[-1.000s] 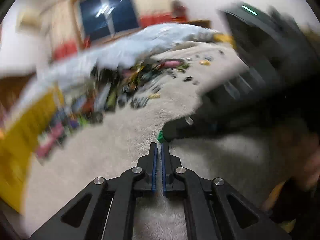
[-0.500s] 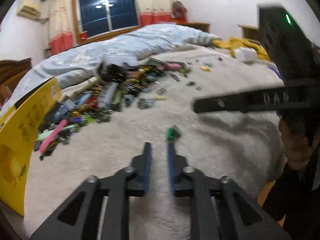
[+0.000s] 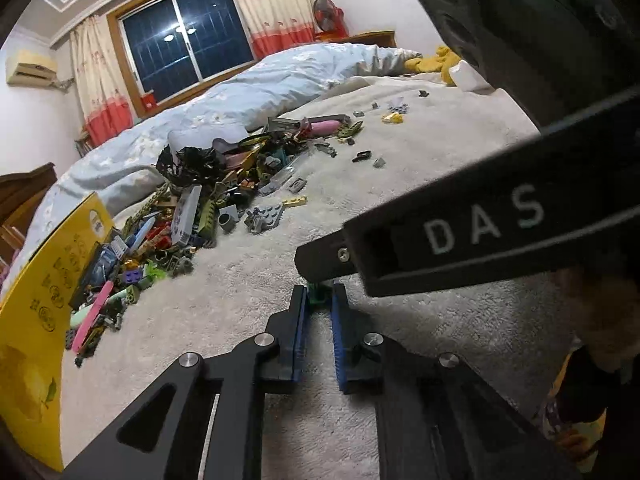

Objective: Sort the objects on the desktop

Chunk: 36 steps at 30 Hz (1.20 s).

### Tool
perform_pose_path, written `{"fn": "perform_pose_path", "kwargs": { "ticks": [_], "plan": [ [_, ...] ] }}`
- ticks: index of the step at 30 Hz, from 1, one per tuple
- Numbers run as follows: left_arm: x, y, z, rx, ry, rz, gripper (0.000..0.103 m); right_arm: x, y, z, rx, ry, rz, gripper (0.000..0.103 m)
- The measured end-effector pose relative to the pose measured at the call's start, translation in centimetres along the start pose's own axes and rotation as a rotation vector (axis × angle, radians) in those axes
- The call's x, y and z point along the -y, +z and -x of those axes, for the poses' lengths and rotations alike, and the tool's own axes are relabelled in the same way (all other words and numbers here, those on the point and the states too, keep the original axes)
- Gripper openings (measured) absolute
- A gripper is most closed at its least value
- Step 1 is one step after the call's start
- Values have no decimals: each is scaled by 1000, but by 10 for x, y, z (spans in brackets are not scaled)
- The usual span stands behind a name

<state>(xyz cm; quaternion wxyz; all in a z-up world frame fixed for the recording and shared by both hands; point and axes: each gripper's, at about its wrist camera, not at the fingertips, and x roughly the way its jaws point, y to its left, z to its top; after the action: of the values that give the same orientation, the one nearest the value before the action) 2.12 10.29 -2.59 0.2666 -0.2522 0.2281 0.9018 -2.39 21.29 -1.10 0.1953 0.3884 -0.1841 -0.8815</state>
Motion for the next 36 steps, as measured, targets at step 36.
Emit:
{"fn": "perform_pose_path", "kwargs": {
  "ticks": [36],
  "plan": [
    [-75, 4, 25, -19, -146, 390, 29, 14, -4, 42, 125, 17, 8, 12]
  ]
}}
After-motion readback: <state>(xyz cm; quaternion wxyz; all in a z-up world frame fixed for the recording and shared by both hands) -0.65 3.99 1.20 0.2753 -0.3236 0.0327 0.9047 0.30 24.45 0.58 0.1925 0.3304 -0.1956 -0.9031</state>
